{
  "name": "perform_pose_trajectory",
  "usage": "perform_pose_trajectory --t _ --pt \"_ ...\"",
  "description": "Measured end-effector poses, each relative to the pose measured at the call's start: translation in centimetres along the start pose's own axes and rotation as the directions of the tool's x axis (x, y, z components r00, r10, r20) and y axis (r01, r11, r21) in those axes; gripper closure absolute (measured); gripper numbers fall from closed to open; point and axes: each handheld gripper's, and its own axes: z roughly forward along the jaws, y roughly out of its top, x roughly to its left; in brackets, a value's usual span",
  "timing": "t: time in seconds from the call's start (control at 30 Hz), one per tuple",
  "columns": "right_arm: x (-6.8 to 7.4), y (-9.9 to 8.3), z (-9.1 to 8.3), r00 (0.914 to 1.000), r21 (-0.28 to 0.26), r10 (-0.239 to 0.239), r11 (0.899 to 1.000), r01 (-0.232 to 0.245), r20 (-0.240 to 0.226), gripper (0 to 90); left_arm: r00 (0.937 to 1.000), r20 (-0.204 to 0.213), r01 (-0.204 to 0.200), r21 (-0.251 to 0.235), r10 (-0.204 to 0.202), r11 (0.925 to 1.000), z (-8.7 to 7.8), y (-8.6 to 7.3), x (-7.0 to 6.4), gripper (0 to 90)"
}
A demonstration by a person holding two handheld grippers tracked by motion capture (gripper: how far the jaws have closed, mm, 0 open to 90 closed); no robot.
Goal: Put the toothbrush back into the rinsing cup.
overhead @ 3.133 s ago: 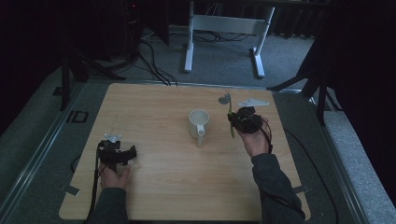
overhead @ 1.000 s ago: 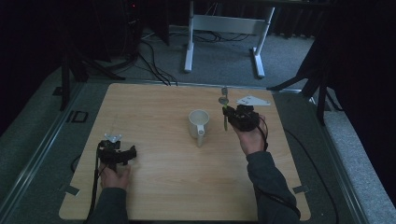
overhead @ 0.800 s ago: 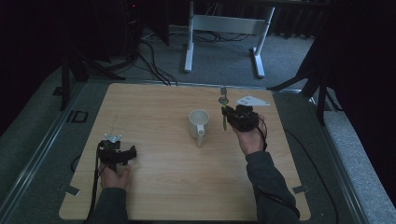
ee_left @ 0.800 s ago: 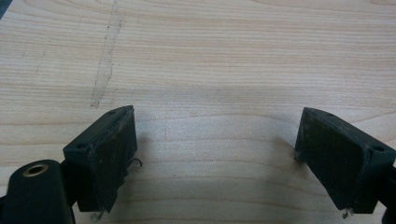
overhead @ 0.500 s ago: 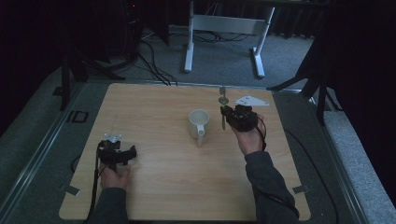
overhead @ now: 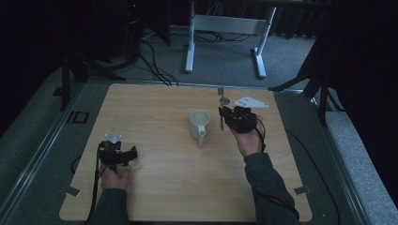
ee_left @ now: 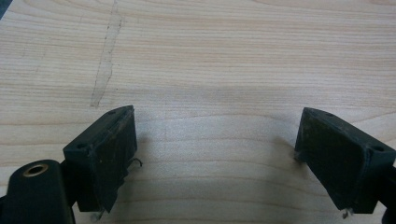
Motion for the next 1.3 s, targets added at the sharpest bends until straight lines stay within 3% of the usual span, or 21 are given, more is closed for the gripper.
perform_pose_trajectory --t 1.3 --pt "1.8 0.6 0.6 0.9982 -0.021 -0.024 1.000 0.022 -0.055 81.8 1.0000 0.000 -0.001 0.000 0.001 1.0000 0.0 0.0 0.0 13.3"
